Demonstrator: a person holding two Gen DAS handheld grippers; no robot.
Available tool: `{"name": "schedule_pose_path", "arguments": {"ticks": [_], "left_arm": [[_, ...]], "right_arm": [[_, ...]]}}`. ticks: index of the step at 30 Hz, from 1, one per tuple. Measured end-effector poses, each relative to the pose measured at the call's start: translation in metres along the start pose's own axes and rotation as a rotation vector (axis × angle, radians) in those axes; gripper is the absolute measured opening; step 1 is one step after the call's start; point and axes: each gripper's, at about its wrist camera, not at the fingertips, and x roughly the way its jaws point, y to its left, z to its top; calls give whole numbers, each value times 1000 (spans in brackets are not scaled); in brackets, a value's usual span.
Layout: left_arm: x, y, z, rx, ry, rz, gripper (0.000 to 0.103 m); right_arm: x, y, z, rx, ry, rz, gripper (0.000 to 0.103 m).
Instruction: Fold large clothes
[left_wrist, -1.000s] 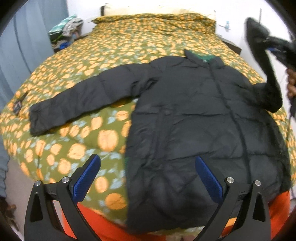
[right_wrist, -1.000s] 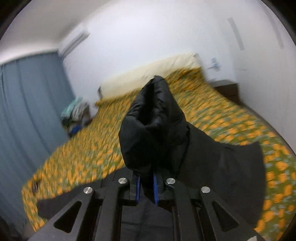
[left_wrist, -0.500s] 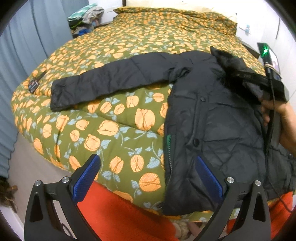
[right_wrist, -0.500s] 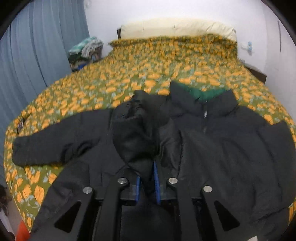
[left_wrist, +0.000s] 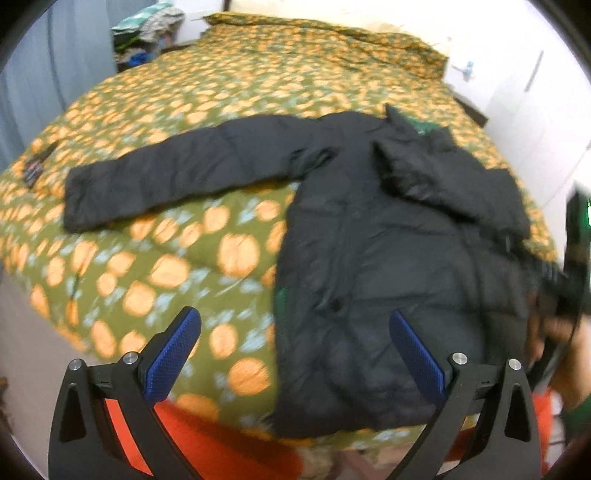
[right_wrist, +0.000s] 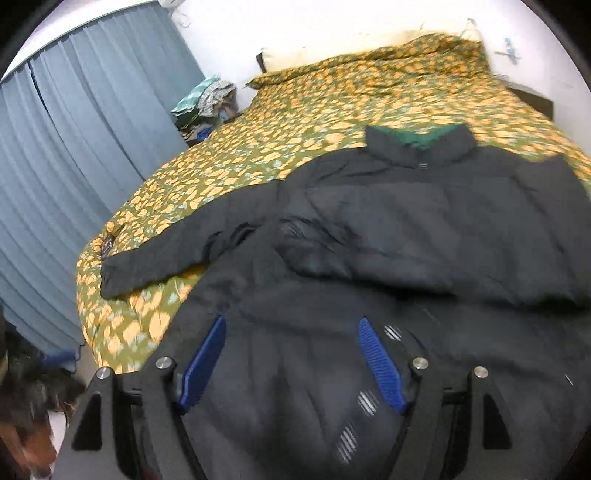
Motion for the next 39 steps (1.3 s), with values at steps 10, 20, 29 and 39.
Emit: {"name": "schedule_pose_path", "arguments": {"ticks": [10, 20, 29, 39], "left_arm": [[95, -76, 124, 174, 38, -180, 101], [220, -133, 168, 217, 223, -99, 38], [185, -105, 197, 233, 63, 33, 9], [229, -96, 169, 308, 114, 124, 16]], "right_arm": [[-106, -40, -46, 128, -58, -117, 76], [-129, -86, -28, 233, -130, -178, 76], [-114, -150, 35, 143, -140, -269, 55], [31, -220, 129, 164, -13, -298, 54]]}}
